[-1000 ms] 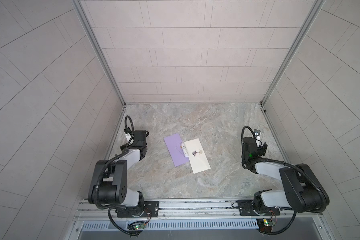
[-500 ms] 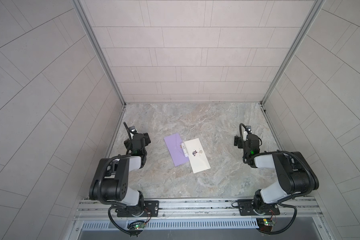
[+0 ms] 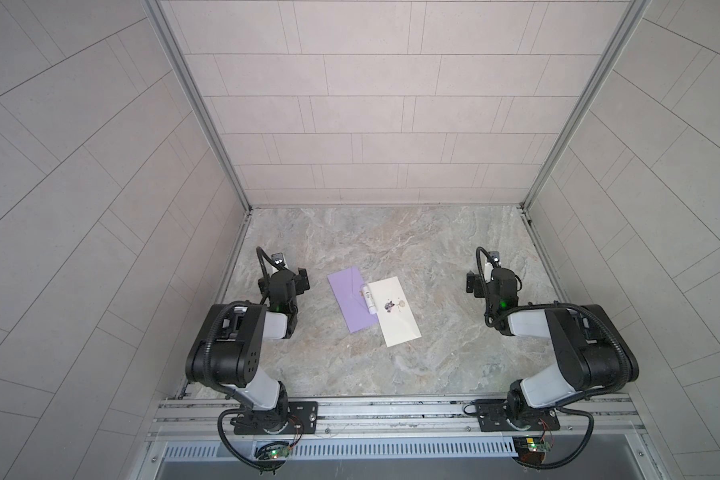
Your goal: Place the letter into the envelope and seal it
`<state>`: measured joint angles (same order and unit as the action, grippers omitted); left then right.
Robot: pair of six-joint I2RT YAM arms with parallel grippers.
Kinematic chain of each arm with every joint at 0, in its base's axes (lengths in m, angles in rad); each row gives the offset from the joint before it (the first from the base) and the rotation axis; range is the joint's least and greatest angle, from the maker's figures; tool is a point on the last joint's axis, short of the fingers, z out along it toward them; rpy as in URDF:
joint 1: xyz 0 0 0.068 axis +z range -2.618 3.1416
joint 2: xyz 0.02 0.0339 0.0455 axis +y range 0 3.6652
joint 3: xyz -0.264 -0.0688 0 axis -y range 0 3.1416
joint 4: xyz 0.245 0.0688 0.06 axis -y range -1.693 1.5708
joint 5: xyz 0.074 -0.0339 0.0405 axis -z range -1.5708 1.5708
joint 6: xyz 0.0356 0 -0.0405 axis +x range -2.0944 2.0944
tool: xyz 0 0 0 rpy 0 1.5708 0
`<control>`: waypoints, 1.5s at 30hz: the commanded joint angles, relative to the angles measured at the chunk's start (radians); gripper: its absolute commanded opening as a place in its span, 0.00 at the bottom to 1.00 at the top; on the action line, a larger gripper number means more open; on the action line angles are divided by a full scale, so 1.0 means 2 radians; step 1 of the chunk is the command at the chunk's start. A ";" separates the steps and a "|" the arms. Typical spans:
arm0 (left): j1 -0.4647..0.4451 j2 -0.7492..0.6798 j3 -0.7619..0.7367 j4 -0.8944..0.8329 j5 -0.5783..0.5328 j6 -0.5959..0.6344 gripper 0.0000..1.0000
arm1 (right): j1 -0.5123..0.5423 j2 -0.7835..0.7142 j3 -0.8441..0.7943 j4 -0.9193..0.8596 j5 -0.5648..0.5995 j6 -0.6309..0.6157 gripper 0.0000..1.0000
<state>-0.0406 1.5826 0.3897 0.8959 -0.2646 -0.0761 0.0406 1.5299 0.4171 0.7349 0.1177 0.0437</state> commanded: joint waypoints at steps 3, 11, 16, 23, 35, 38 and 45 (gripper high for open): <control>-0.004 0.000 -0.007 0.031 -0.020 0.009 1.00 | 0.002 -0.011 0.005 -0.004 0.008 -0.005 1.00; -0.005 0.003 -0.008 0.037 -0.020 0.010 1.00 | 0.001 -0.010 0.007 -0.006 0.008 -0.005 0.99; -0.005 0.002 -0.008 0.037 -0.020 0.010 1.00 | 0.001 -0.010 0.007 -0.006 0.008 -0.005 1.00; -0.005 0.002 -0.008 0.037 -0.021 0.010 1.00 | 0.001 -0.010 0.007 -0.007 0.007 -0.005 1.00; -0.005 0.003 -0.008 0.037 -0.021 0.010 1.00 | -0.002 -0.007 0.011 -0.011 0.003 -0.005 1.00; -0.005 0.003 -0.008 0.036 -0.022 0.010 1.00 | -0.002 -0.005 0.013 -0.013 0.001 -0.006 1.00; -0.005 0.003 -0.008 0.037 -0.021 0.010 1.00 | -0.007 -0.007 0.013 -0.014 -0.008 -0.003 1.00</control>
